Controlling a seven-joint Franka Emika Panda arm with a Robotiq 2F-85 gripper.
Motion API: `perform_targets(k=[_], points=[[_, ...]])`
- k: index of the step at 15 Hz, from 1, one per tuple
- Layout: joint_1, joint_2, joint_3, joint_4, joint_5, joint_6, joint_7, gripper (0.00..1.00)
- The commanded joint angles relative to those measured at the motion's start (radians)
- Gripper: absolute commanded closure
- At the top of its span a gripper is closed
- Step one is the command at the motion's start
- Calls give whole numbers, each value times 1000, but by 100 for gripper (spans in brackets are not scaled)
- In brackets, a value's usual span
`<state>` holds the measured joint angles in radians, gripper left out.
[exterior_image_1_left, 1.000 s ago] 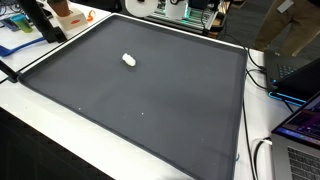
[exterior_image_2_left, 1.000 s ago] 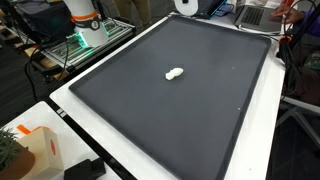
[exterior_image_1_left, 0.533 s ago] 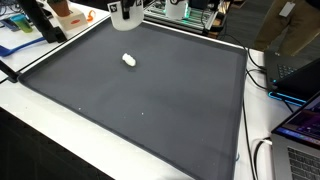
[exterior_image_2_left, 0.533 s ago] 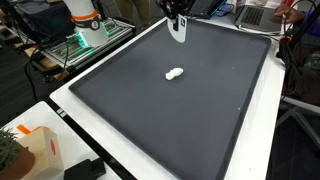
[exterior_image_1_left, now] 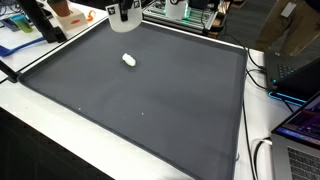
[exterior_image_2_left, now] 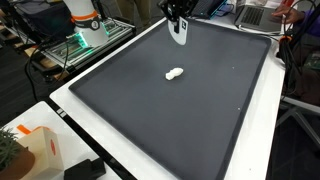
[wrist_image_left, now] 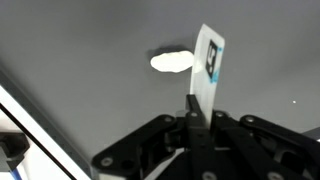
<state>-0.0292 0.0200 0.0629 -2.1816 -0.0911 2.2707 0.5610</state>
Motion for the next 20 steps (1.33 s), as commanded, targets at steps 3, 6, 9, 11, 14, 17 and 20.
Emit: perform_targets(k=[3, 6, 9, 11, 14, 17, 20], points=[[4, -2, -51, -21, -20, -74, 6, 99], [3, 0, -67, -18, -21, -127, 4, 99], [7, 5, -71, -11, -2, -109, -3, 96], [6, 3, -72, -11, 2, -109, -4, 96], [6, 8, -72, -12, 2, -106, -1, 99], [4, 17, -73, -24, 28, -89, -39, 99], [-3, 18, -79, -67, 49, -24, -143, 99]])
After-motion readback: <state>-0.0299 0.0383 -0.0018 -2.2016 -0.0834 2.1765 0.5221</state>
